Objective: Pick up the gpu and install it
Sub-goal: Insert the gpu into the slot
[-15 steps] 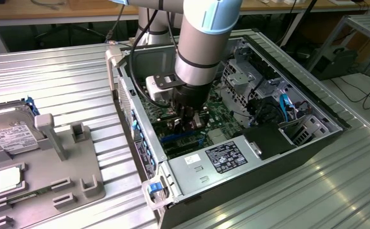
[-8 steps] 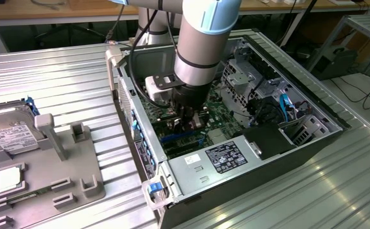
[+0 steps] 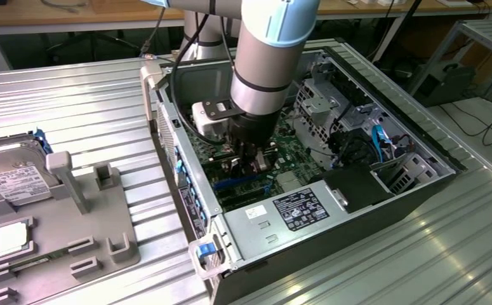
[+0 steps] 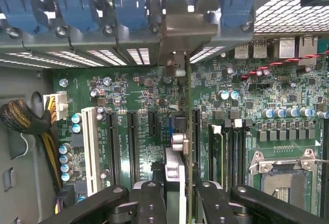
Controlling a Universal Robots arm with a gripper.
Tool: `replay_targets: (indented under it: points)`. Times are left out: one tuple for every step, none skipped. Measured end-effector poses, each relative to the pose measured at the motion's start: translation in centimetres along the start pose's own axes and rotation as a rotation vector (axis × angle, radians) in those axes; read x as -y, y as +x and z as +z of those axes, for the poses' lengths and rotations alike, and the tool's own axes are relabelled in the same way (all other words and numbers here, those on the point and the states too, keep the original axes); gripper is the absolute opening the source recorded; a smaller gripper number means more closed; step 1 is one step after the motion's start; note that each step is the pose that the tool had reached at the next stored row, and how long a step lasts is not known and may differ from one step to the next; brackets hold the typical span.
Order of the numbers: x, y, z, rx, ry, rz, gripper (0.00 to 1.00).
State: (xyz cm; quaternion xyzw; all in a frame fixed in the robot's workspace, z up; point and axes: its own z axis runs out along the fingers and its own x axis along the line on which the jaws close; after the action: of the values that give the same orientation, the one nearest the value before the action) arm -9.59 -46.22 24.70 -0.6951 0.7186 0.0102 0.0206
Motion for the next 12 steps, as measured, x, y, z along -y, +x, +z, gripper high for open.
replay_targets:
  points:
    - [0.0, 0.0, 0.09, -0.0001, -0.0024, 0.0, 0.28]
    - [-0.02, 0.0, 0.2, -0.0001, -0.0024, 0.0, 0.28]
    - [-0.04, 0.0, 0.29, 0.0001, -0.0024, -0.001, 0.28]
    - [-0.09, 0.0, 0.48, -0.0001, -0.0025, -0.002, 0.28]
    - [-0.12, 0.0, 0.64, -0.0001, -0.003, -0.003, 0.28]
    - [-0.12, 0.0, 0.64, -0.0001, -0.003, -0.003, 0.28]
    - [-0.12, 0.0, 0.64, -0.0001, -0.003, -0.003, 0.28]
    - [-0.12, 0.0, 0.65, -0.0001, -0.003, -0.003, 0.28]
    - [-0.13, 0.0, 0.84, -0.0001, -0.003, -0.003, 0.28]
    - [-0.15, 0.0, 1.06, -0.0005, -0.0032, -0.003, 0.28]
    - [-0.15, 0.0, 1.15, -0.0001, -0.0031, -0.003, 0.28]
    - [-0.15, 0.0, 1.15, -0.0001, -0.0031, -0.003, 0.28]
